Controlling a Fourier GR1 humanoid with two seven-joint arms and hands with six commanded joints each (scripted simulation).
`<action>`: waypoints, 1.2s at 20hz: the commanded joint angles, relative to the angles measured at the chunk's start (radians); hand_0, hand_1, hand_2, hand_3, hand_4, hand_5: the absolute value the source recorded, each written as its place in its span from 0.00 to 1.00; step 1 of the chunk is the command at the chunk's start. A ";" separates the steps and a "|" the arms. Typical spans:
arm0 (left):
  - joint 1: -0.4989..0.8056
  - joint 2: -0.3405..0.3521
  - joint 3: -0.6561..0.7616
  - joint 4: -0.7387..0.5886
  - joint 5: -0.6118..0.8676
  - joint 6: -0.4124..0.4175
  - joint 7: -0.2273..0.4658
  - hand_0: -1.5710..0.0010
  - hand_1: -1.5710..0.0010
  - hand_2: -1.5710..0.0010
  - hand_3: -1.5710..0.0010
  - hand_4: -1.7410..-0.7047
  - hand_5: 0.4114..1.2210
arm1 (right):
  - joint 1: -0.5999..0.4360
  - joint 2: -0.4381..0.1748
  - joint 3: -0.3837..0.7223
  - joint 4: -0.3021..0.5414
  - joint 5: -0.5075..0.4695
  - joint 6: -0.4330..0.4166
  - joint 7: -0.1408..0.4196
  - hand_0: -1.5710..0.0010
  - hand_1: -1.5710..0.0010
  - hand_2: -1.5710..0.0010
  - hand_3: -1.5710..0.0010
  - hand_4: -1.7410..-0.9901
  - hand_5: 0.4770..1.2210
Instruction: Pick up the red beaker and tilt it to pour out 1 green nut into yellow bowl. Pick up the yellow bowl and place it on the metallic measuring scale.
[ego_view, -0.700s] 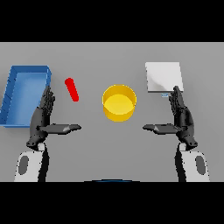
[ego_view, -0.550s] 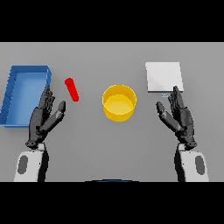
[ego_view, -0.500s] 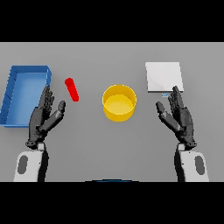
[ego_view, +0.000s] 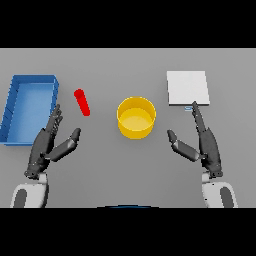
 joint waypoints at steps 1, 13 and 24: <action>-0.018 -0.007 -0.005 0.012 -0.006 0.003 0.019 1.00 1.00 1.00 1.00 0.58 0.29 | -0.004 -0.003 -0.003 -0.003 -0.007 0.006 0.002 1.00 1.00 1.00 1.00 0.81 0.17; -0.345 0.003 0.093 0.449 -0.001 -0.008 -0.044 1.00 1.00 1.00 1.00 0.54 0.28 | -0.012 0.008 -0.013 0.015 -0.073 0.050 -0.014 1.00 1.00 1.00 1.00 0.68 0.20; -0.549 -0.020 0.113 0.722 -0.063 0.048 -0.107 1.00 1.00 1.00 1.00 0.52 0.32 | 0.010 -0.002 -0.021 -0.020 -0.087 0.056 -0.007 1.00 1.00 1.00 1.00 0.67 0.22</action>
